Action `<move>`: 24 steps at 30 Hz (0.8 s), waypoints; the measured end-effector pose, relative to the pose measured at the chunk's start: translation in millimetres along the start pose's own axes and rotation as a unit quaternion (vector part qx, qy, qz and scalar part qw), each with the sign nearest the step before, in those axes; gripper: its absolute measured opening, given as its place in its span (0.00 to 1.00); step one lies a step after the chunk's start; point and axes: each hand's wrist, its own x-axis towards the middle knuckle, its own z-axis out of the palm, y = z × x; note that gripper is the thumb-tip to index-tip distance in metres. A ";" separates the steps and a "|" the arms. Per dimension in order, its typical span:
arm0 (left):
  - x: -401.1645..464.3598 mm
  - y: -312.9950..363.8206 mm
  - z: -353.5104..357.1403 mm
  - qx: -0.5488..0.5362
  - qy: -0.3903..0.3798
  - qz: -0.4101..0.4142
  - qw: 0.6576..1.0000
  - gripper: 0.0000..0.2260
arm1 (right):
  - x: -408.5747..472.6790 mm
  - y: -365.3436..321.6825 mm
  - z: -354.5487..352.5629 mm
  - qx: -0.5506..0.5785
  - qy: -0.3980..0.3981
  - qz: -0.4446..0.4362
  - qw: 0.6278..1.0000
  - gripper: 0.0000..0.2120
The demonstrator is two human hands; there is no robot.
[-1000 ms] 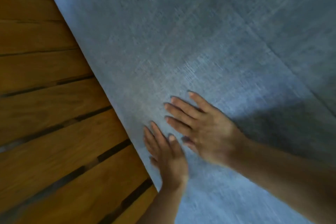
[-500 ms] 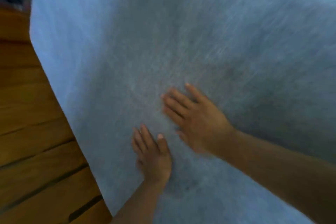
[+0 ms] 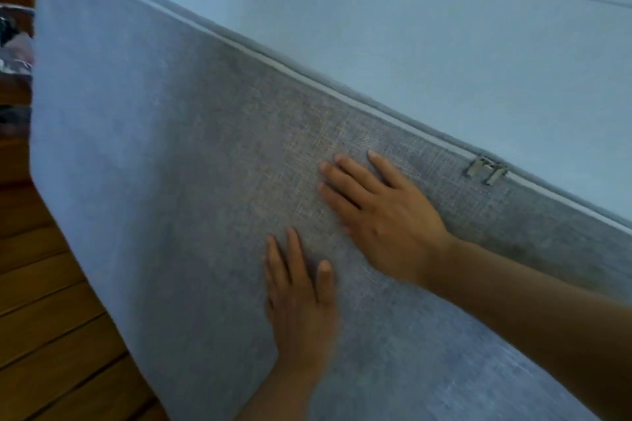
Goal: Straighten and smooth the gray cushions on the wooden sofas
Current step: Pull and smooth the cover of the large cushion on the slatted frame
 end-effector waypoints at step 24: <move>-82.7 66.7 27.0 -0.016 -0.062 0.069 0.996 0.30 | -139.9 35.4 -17.5 -0.019 -0.030 0.011 0.999 0.28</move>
